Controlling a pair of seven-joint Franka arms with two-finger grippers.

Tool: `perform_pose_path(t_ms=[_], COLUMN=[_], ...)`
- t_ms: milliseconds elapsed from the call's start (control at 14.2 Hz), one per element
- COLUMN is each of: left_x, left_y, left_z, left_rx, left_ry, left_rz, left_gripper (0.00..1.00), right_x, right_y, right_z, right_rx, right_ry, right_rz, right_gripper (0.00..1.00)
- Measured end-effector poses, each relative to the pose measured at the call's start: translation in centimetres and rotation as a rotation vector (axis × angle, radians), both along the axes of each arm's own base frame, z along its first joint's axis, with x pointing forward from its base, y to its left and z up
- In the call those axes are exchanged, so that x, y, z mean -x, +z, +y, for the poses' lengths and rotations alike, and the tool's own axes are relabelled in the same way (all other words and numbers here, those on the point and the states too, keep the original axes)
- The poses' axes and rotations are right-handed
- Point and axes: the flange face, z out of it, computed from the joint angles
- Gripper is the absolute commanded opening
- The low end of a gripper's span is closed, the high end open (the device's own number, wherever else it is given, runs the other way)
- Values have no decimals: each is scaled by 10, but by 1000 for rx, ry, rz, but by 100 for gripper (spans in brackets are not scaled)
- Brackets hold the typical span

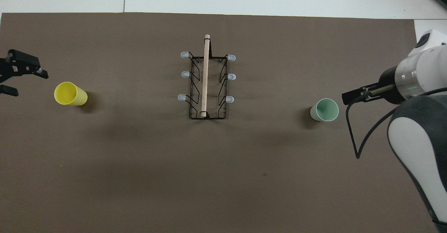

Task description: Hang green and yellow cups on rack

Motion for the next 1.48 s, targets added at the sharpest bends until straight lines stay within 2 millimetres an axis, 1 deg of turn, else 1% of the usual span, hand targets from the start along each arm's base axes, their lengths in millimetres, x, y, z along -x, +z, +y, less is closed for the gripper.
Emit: perform_pose_path(t_ms=[211,352,493,633,704,774,915,1126,1337,1478], left_x=[-23,-39,-60,-82,-92,-99,-103,-100,-93,-85], left_y=[-20,-34,-61,-88,-103,-116,-133,-150,-160,-180], left_z=[9,22,38,39,43,52,79,112,147,158], left_rx=[24,47,42,16,11,11,31,70,88,118], left_ry=[233,398,556,668,731,789,875,991,1071,1114], left_rz=[50,81,122,145,138,124,116,117,91,121], left_gripper=[100,100,100,100,100,100,100,100,100,100], right_x=[0,0,0,0,0,0,0,0,0,1], right_y=[0,0,0,0,0,0,0,0,-2,-7], right_z=[0,0,0,0,0,0,0,0,-1,1], right_rx=[0,0,0,0,0,0,0,1,6,9], right_ry=[0,0,0,0,0,0,0,0,0,4], right_rz=[0,0,0,0,0,0,0,0,6,16], right_gripper=[100,100,100,100,100,100,100,100,100,100])
